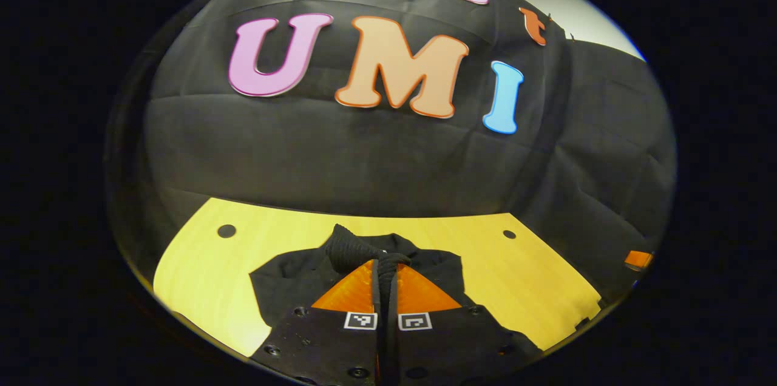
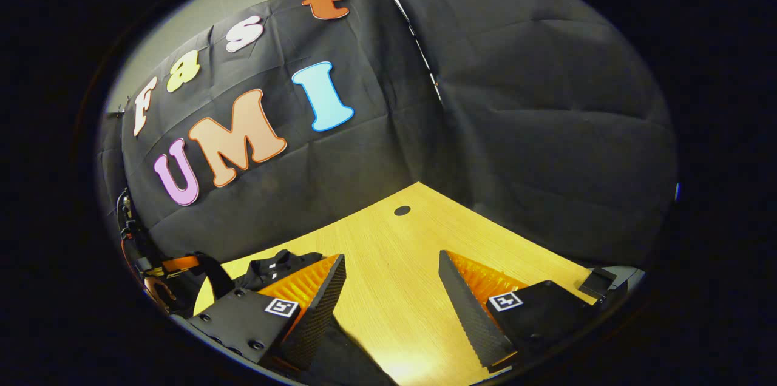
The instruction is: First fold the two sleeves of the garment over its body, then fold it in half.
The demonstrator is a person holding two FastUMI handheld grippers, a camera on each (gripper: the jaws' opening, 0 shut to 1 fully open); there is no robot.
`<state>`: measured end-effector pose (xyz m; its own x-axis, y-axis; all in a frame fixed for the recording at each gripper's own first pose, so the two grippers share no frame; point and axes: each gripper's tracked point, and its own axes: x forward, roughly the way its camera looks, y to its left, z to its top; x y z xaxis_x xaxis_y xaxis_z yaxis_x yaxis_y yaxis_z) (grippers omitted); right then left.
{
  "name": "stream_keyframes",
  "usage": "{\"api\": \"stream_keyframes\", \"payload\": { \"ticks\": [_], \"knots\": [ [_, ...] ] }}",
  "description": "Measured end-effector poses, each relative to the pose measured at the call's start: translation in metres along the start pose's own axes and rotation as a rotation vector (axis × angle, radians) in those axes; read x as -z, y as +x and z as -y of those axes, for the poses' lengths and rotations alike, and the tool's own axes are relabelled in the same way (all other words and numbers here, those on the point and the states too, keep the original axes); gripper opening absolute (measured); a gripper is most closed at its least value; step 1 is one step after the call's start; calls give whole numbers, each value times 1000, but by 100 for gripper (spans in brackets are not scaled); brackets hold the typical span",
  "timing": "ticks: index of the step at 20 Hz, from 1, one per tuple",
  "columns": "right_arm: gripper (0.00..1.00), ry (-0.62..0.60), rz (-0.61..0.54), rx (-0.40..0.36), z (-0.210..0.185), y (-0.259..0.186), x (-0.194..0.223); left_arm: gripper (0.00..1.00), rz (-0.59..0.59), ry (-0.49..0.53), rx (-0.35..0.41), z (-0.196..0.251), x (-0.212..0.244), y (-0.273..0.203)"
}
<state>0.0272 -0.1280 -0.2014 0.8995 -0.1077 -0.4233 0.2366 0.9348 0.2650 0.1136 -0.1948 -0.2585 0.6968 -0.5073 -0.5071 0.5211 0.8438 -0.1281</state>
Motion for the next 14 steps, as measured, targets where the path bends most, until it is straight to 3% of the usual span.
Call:
{"api": "stream_keyframes", "payload": {
  "ticks": [6, 11, 14],
  "knots": [
    [98, -12, -13, -12, 12, 2, 2, 0, -39, -27, 94, 65, 18, 45],
    [98, 16, -20, 1, 37, -1, -2, 0, -109, -54, 138, 103, 50, 66],
    [97, 48, -17, -1, 44, -3, -4, 0, -136, -52, 126, 115, 63, 80]
  ]
}}
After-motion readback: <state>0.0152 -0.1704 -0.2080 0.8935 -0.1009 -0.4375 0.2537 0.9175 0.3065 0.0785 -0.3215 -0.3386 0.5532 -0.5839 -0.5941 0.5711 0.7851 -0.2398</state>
